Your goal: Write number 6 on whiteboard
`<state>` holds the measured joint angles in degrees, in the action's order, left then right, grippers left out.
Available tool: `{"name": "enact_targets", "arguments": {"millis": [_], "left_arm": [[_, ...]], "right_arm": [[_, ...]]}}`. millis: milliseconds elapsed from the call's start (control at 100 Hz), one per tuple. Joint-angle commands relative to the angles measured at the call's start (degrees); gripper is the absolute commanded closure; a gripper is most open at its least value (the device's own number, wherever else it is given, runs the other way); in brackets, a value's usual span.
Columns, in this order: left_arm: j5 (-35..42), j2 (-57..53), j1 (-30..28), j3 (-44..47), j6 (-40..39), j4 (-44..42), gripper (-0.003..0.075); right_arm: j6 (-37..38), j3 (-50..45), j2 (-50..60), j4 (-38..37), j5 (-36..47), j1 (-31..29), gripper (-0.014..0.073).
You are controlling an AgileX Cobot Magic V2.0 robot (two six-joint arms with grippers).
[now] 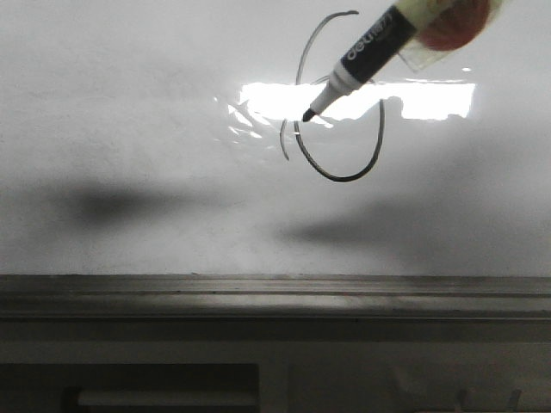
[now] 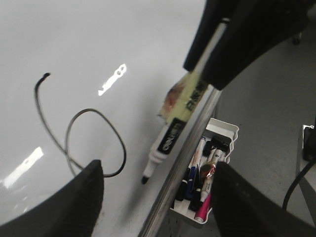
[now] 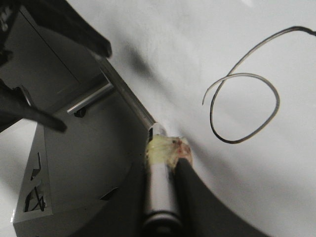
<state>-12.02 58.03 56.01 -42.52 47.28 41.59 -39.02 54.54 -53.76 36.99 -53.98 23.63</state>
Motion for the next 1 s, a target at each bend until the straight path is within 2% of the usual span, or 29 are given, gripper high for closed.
{"name": "enact_targets", "arguments": {"millis": [0, 480, 560, 760, 990], "left_arm": [[5.24, 2.87, 2.64, -3.19, 0.23, -1.31, 0.0300], [7.05, 12.59, 3.03, -7.82, 0.23, -1.50, 0.0304], [7.52, 12.70, 3.03, -7.82, 0.23, -1.50, 0.0344], [9.22, 12.83, 3.03, -7.82, 0.23, -1.50, 0.0511], [9.66, 12.83, 3.03, -7.82, 0.32, -1.61, 0.0545]], "right_arm": [[-0.58, 2.63, 0.01, 1.83, 1.29, -0.35, 0.0639], [-0.58, 2.63, 0.01, 2.55, -0.11, -0.35, 0.0639], [-0.58, 2.63, 0.01, 2.55, -0.03, -0.35, 0.0639], [-0.58, 2.63, 0.01, 2.77, 0.02, -0.35, 0.0639], [-0.58, 2.63, 0.01, 3.26, 0.02, -0.35, 0.0639]]}}
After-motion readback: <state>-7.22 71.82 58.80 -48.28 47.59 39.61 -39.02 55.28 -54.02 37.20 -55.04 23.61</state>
